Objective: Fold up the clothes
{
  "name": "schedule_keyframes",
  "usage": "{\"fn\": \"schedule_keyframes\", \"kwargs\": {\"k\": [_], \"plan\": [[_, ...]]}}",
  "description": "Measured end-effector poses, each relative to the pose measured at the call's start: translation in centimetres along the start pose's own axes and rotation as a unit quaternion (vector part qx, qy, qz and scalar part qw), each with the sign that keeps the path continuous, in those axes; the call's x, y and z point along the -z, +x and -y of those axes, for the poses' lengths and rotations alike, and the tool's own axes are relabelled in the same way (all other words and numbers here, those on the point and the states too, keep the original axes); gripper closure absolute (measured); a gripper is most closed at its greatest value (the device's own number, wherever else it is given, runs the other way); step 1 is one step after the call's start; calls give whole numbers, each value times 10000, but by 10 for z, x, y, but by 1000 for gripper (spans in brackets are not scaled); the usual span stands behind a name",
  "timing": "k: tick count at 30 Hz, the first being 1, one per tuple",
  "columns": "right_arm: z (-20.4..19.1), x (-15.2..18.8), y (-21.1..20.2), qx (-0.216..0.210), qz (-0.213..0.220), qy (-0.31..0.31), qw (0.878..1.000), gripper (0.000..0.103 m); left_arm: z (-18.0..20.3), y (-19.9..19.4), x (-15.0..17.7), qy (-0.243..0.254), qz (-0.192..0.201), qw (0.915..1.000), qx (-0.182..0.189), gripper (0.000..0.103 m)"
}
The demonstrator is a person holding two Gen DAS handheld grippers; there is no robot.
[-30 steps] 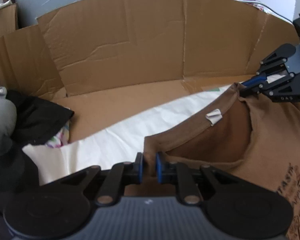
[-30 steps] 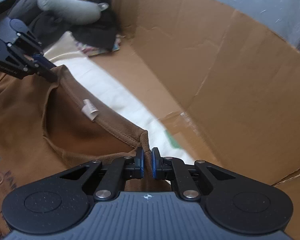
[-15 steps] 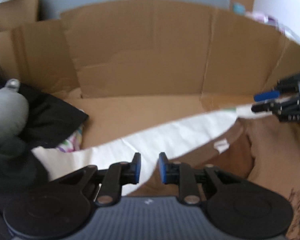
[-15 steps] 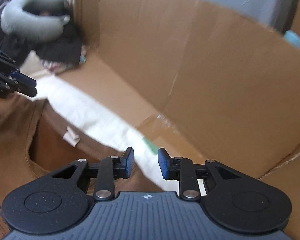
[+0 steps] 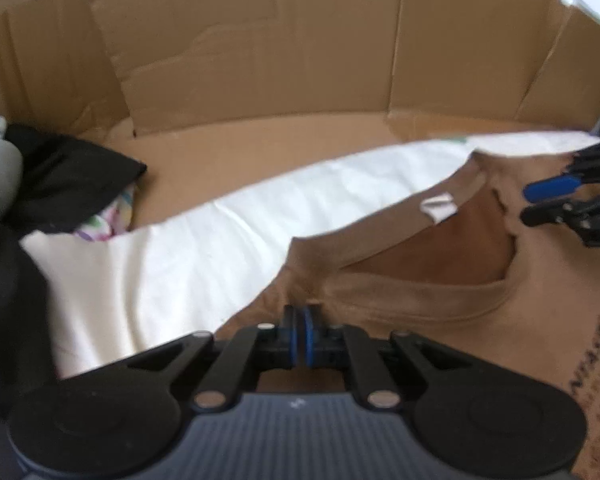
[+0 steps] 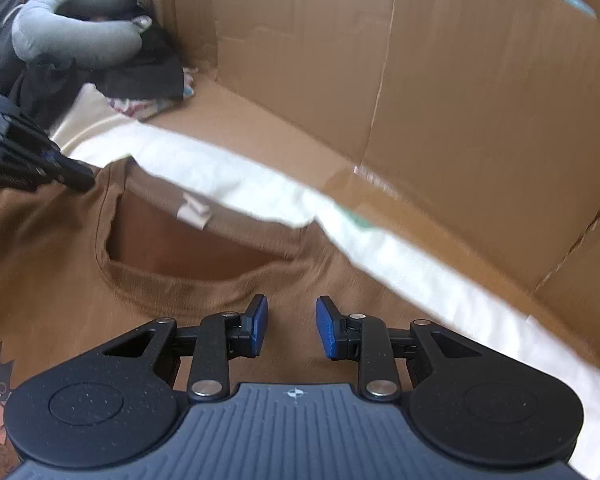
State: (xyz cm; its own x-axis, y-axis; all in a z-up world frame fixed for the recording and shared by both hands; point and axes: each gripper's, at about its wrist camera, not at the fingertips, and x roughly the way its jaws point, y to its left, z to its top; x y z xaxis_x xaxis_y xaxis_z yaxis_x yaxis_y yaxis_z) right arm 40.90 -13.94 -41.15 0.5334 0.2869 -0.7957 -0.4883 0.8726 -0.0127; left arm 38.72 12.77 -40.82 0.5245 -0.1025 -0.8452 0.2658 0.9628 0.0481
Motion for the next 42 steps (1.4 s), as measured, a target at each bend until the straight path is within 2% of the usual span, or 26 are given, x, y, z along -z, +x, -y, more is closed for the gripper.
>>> {"fn": "schedule_keyframes", "kwargs": {"k": [3,9,15,17,18,19,21,24,29,33,36,42], "plan": [[-3,0,9,25,-42,32,10000,67,-1,5,-8,-163,86,9998,-20,101],[7,-14,6,-93,224,583,9980,65,-5,0,-20,-346,210,9992,-17,99],[13,-11,-19,-24,369,592,9976,64,7,-14,-26,-385,275,9989,37,91],[20,-6,-33,46,410,729,9965,63,16,-20,-28,-372,312,9988,27,84],[23,-3,-42,78,446,811,9957,62,20,-24,-30,-406,353,9985,59,77],[27,2,-51,109,496,898,9947,61,24,-29,-32,-451,400,9981,107,69],[34,14,-71,210,542,1040,9929,59,35,-37,-36,-472,484,9975,203,63],[46,38,-102,318,632,1395,9877,58,60,-46,-43,-237,554,9973,415,60],[64,80,-147,774,661,1784,9787,57,107,-53,-54,94,565,9957,727,58],[82,111,-171,1102,619,2029,9710,57,144,-56,-61,374,626,9926,976,46],[97,128,-185,1293,504,2293,9634,57,164,-59,-62,529,601,9906,1107,46],[116,156,-198,1582,395,2321,9589,57,186,-63,-60,196,521,9903,1275,42]]}}
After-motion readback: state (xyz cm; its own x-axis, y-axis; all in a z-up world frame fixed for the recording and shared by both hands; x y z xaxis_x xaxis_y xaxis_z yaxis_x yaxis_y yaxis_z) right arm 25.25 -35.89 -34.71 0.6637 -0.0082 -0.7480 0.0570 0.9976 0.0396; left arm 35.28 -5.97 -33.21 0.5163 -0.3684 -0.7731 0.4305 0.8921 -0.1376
